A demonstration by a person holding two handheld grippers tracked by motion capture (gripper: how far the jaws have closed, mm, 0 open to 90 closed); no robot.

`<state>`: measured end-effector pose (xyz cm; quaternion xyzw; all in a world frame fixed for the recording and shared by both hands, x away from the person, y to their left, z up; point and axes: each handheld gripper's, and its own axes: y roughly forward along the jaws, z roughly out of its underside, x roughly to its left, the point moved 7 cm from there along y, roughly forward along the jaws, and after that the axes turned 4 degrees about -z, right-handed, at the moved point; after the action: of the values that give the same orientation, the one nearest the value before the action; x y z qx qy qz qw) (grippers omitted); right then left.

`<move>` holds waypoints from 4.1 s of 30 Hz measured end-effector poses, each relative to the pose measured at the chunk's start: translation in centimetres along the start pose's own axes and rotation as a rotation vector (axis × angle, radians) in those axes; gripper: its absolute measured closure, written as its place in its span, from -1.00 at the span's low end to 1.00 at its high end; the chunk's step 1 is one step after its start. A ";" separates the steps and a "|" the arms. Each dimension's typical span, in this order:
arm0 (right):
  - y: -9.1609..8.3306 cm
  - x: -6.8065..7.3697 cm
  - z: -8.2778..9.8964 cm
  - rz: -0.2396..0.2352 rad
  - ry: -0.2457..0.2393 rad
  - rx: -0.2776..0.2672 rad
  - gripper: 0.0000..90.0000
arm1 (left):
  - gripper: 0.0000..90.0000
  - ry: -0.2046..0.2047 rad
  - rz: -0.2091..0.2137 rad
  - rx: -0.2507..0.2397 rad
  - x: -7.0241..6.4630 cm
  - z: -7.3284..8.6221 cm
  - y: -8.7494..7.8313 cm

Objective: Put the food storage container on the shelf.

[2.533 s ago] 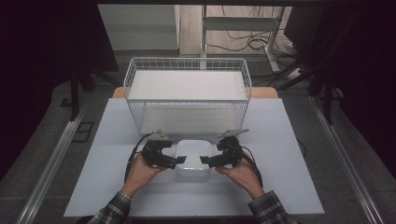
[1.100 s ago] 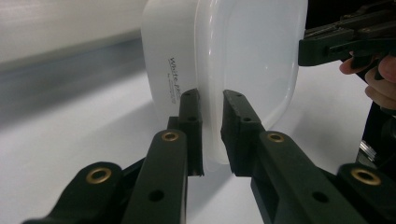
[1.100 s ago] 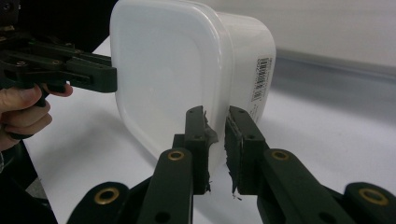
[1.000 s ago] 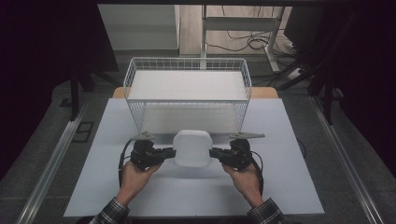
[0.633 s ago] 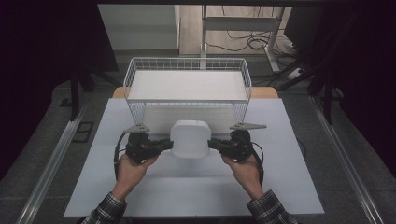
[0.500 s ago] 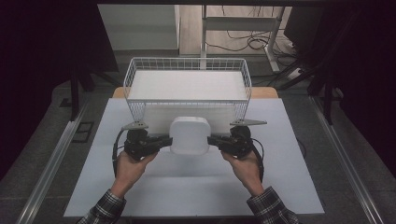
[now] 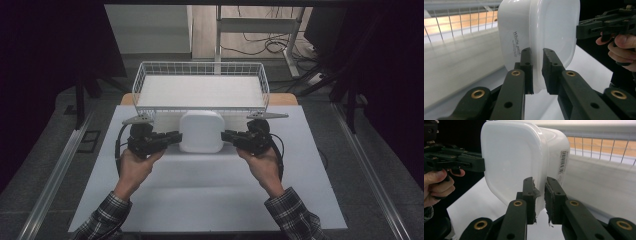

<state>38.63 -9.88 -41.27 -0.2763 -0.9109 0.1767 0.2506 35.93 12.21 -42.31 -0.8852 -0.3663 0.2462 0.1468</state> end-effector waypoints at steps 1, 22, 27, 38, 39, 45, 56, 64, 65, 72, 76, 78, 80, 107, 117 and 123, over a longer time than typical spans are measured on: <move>0.0 0.1 -0.3 -0.002 -0.001 -0.002 0.74 | 0.78 0.001 -0.003 -0.002 0.0 -0.3 -0.1; -0.5 0.2 -9.3 0.018 -0.060 -0.069 0.73 | 0.79 0.027 -0.047 -0.068 0.9 -8.7 -1.6; -0.1 -0.5 -10.6 0.032 -0.057 -0.074 0.72 | 0.78 0.019 -0.053 -0.057 1.6 -9.9 -1.0; 1.2 -2.8 -12.2 0.059 -0.013 -0.049 0.70 | 0.76 -0.038 -0.049 -0.021 3.5 -11.0 1.5; 1.2 -3.0 -12.3 0.054 -0.005 -0.050 0.70 | 0.76 -0.040 -0.046 -0.023 3.5 -11.1 1.6; 1.3 -3.4 -12.6 0.040 0.024 -0.056 0.63 | 0.67 -0.027 -0.064 -0.017 3.3 -11.4 1.9; 1.7 -3.5 -12.8 0.038 0.041 -0.053 0.47 | 0.49 -0.049 -0.048 -0.034 3.4 -11.7 2.2; 2.5 -4.0 -13.2 0.048 0.051 -0.049 0.30 | 0.41 -0.048 -0.095 -0.022 4.2 -12.4 2.9; 2.7 -4.1 -13.1 0.058 0.049 -0.041 0.25 | 0.39 -0.044 -0.092 -0.022 4.2 -12.4 3.1; 3.1 -5.0 -13.4 0.103 0.038 -0.064 0.15 | 0.32 -0.057 -0.113 -0.039 4.8 -12.8 3.6; 3.4 -5.2 -13.7 0.147 0.015 -0.060 0.15 | 0.22 -0.055 -0.117 -0.042 5.1 -13.0 3.9; 3.5 -5.3 -13.8 0.156 0.012 -0.063 0.15 | 0.18 -0.055 -0.119 -0.043 5.2 -13.0 3.9; 3.6 -5.3 -13.8 0.158 0.012 -0.067 0.16 | 0.14 -0.045 -0.132 -0.046 5.3 -13.0 3.9; 3.1 -2.6 -11.0 0.080 -0.199 -0.062 -0.87 | -0.89 0.233 -0.063 -0.071 2.9 -9.6 2.3; 2.4 -2.2 -9.7 0.092 -0.245 -0.044 -0.92 | -0.86 0.209 -0.041 -0.043 3.3 -7.6 1.7; 1.9 -1.8 -8.7 0.087 -0.261 -0.038 -0.95 | -0.91 0.211 -0.031 -0.052 2.9 -6.4 1.4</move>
<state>45.54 -7.82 -35.69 -0.2951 -0.9260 0.2045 0.1167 41.98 12.83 -38.52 -0.9040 -0.3685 0.1397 0.1654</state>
